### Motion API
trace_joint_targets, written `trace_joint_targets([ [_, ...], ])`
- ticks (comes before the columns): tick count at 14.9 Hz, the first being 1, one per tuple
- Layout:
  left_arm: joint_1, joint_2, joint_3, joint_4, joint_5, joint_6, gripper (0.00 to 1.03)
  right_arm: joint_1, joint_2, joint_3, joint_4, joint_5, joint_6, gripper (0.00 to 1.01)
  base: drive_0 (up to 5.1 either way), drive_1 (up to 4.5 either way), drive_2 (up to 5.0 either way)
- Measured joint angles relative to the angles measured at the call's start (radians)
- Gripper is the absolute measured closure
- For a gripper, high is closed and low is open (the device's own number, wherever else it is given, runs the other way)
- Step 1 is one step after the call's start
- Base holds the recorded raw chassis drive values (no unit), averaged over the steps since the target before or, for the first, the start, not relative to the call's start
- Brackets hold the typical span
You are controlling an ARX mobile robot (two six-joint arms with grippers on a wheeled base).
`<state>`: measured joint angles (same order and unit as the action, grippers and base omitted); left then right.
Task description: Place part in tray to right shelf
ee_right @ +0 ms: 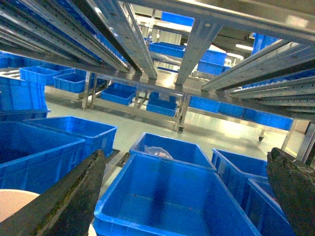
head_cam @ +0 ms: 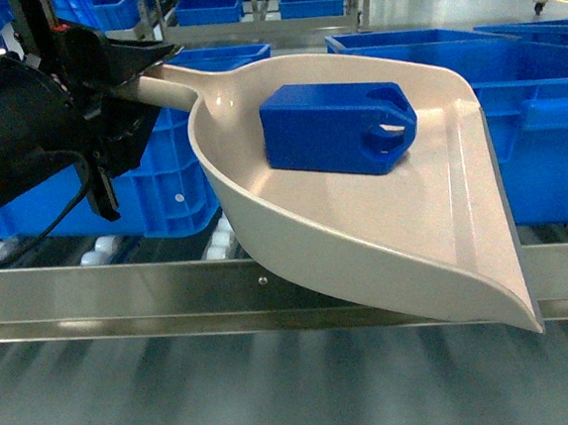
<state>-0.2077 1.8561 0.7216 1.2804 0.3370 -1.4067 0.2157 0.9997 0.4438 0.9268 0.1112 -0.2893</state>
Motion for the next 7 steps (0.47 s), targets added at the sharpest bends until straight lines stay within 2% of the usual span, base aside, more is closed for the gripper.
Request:
trace_joint_targets([
  [7, 0.0, 0.0, 0.0, -0.001, 0.0, 0.0, 0.89, 0.0, 0.0, 0.0, 0.0, 0.0, 0.0, 0.03, 0.0, 0.0, 0.0],
])
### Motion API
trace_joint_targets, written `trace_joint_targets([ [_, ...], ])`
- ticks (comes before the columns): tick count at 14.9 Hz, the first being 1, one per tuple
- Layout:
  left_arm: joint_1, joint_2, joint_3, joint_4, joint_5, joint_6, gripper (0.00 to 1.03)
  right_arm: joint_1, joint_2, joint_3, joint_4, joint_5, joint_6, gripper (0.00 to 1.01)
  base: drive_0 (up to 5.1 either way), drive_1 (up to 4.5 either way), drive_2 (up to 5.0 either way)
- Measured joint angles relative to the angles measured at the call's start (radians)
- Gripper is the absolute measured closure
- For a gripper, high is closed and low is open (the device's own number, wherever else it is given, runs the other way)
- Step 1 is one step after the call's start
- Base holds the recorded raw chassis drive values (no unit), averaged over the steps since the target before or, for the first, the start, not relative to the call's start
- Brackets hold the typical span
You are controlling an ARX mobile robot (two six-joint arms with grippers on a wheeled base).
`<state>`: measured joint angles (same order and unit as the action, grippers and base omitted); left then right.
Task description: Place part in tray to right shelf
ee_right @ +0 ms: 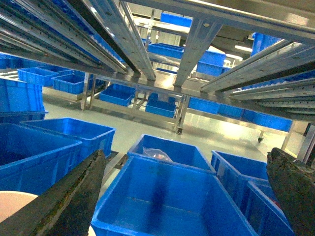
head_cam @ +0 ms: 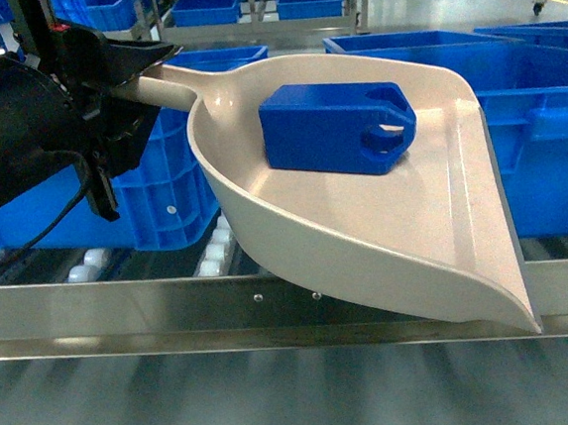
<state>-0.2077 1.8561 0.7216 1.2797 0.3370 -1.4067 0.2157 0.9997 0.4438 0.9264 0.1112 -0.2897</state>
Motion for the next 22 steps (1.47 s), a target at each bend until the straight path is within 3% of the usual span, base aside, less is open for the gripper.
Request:
trace_joint_targets([
  [22, 0.0, 0.0, 0.0, 0.0, 0.0, 0.0, 0.89, 0.0, 0.0, 0.0, 0.0, 0.0, 0.0, 0.03, 0.0, 0.0, 0.0],
])
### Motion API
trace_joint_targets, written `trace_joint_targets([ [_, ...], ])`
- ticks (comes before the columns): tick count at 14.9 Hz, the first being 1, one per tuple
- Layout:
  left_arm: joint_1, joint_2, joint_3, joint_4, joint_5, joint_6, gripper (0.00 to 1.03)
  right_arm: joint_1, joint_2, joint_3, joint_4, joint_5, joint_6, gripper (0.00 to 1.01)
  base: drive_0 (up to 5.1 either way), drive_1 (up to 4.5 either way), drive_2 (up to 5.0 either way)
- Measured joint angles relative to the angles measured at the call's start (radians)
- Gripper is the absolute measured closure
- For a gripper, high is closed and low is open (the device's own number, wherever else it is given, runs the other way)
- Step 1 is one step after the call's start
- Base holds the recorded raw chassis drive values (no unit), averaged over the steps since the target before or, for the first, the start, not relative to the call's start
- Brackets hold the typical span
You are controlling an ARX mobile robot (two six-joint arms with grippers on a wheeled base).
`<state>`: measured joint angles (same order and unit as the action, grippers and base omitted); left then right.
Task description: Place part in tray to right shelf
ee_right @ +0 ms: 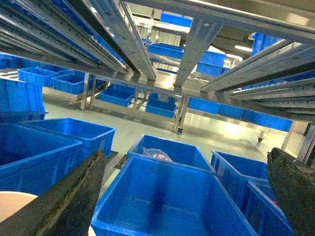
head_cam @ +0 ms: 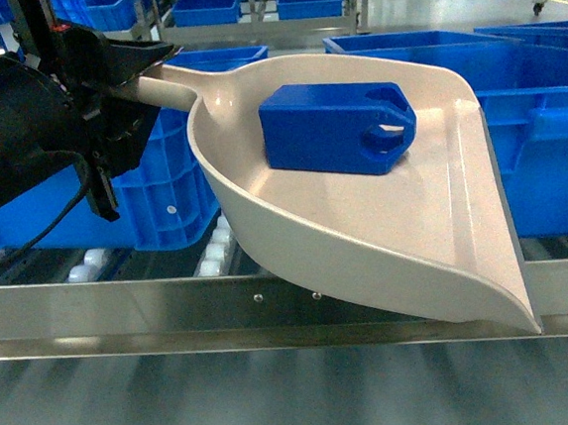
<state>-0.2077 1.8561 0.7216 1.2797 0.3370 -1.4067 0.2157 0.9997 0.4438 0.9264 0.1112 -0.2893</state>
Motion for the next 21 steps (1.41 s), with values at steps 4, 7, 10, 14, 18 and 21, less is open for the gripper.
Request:
trace_joint_targets([
  [4, 0.0, 0.0, 0.0, 0.0, 0.0, 0.0, 0.89, 0.0, 0.0, 0.0, 0.0, 0.0, 0.0, 0.03, 0.0, 0.0, 0.0],
  [7, 0.0, 0.0, 0.0, 0.0, 0.0, 0.0, 0.89, 0.0, 0.0, 0.0, 0.0, 0.0, 0.0, 0.03, 0.0, 0.0, 0.0],
  [10, 0.0, 0.0, 0.0, 0.0, 0.0, 0.0, 0.89, 0.0, 0.0, 0.0, 0.0, 0.0, 0.0, 0.03, 0.0, 0.0, 0.0],
  [14, -0.015, -0.081, 0.004, -0.241, -0.142, 0.08, 0.89, 0.0, 0.0, 0.0, 0.0, 0.0, 0.0, 0.03, 0.0, 0.0, 0.0],
  [18, -0.011, -0.168, 0.011, -0.294, -0.195, 0.17, 0.89, 0.0, 0.0, 0.0, 0.0, 0.0, 0.0, 0.03, 0.0, 0.0, 0.0],
  [21, 0.038, -0.239, 0.055, -0.378, -0.251, 0.149, 0.89, 0.0, 0.0, 0.0, 0.0, 0.0, 0.0, 0.03, 0.0, 0.0, 0.0],
])
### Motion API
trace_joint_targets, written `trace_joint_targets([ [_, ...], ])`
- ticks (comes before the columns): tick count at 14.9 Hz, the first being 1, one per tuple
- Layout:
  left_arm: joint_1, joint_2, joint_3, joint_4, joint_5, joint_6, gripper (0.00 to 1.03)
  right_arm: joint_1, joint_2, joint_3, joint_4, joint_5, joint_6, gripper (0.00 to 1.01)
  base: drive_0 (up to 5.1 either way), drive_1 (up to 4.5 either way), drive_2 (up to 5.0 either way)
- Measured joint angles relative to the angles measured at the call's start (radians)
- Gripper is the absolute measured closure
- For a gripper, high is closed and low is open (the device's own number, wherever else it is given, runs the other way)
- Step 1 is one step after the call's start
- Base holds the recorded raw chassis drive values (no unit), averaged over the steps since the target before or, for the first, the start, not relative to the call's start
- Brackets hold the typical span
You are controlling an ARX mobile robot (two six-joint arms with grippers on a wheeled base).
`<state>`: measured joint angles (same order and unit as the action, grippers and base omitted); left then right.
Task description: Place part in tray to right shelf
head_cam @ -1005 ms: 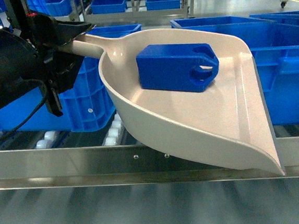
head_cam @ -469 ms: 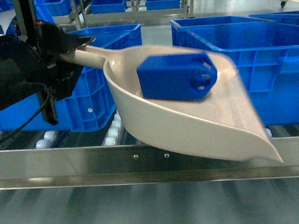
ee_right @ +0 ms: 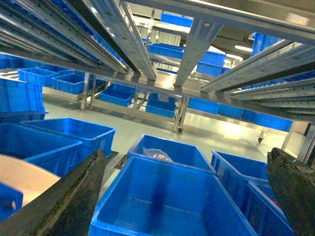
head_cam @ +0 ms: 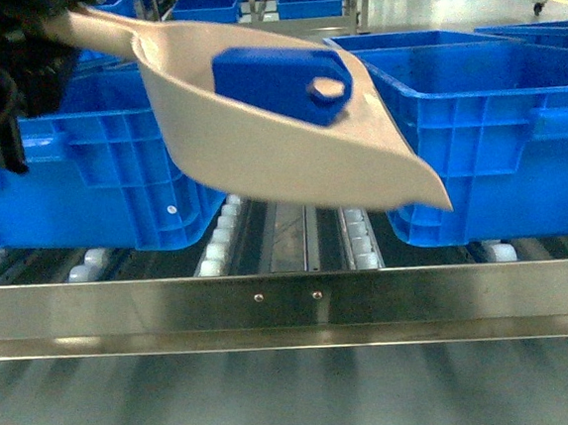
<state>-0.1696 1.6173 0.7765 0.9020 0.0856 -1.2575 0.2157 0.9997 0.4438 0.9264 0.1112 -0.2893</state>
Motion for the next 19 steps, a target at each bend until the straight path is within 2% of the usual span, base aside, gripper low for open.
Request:
trace_joint_targets([
  [2, 0.029, -0.06, 0.065, -0.059, -0.061, -0.006, 0.89, 0.0, 0.0, 0.0, 0.0, 0.0, 0.0, 0.03, 0.0, 0.0, 0.0],
  [4, 0.079, -0.088, 0.151, -0.118, -0.153, 0.004, 0.89, 0.0, 0.0, 0.0, 0.0, 0.0, 0.0, 0.03, 0.0, 0.0, 0.0],
  [8, 0.116, -0.08, 0.223, -0.206, -0.24, 0.036, 0.89, 0.0, 0.0, 0.0, 0.0, 0.0, 0.0, 0.03, 0.0, 0.0, 0.0],
  [10, 0.16, -0.055, 0.325, -0.287, -0.412, 0.133, 0.89, 0.0, 0.0, 0.0, 0.0, 0.0, 0.0, 0.03, 0.0, 0.0, 0.0],
  [12, 0.173, -0.045, 0.409, -0.306, -0.602, 0.289, 0.89, 0.0, 0.0, 0.0, 0.0, 0.0, 0.0, 0.03, 0.0, 0.0, 0.0],
  [13, 0.172, -0.04, 0.429, -0.299, -0.645, 0.355, 0.89, 0.0, 0.0, 0.0, 0.0, 0.0, 0.0, 0.03, 0.0, 0.0, 0.0],
  [14, 0.171, -0.03, 0.439, -0.298, -0.672, 0.415, 0.89, 0.0, 0.0, 0.0, 0.0, 0.0, 0.0, 0.03, 0.0, 0.0, 0.0],
  [15, 0.177, -0.021, 0.442, -0.301, -0.679, 0.446, 0.89, 0.0, 0.0, 0.0, 0.0, 0.0, 0.0, 0.03, 0.0, 0.0, 0.0],
  [19, 0.187, -0.019, 0.444, -0.3, -0.681, 0.478, 0.89, 0.0, 0.0, 0.0, 0.0, 0.0, 0.0, 0.03, 0.0, 0.0, 0.0],
])
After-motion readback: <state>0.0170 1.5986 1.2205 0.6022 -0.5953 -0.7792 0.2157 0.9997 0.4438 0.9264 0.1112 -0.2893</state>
